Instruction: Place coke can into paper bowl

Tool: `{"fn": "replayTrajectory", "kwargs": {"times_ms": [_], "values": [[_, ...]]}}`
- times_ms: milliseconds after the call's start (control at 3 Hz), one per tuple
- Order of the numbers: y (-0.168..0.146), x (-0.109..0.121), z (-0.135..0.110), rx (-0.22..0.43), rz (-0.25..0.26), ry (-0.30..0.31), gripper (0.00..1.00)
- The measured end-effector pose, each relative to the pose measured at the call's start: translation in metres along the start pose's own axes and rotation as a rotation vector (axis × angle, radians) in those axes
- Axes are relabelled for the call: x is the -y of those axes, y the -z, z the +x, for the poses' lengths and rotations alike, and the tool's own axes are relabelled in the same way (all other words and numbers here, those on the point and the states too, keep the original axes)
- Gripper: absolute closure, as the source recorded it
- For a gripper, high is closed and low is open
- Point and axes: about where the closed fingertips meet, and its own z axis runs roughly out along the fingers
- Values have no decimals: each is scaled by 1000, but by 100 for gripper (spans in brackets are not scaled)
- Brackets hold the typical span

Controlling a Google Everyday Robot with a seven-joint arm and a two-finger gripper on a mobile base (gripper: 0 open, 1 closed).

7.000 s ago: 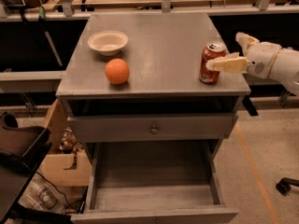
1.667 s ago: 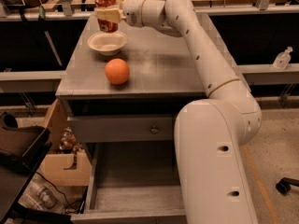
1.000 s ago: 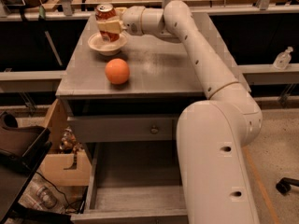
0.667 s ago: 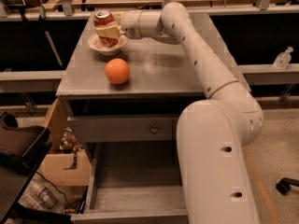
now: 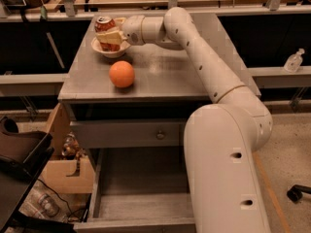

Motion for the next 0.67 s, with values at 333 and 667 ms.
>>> {"fn": "replayTrajectory", "kwargs": {"times_ms": [333, 667], "values": [[-3, -2, 0, 0, -5, -1, 54], [-7, -4, 1, 1, -10, -2, 31]]}}
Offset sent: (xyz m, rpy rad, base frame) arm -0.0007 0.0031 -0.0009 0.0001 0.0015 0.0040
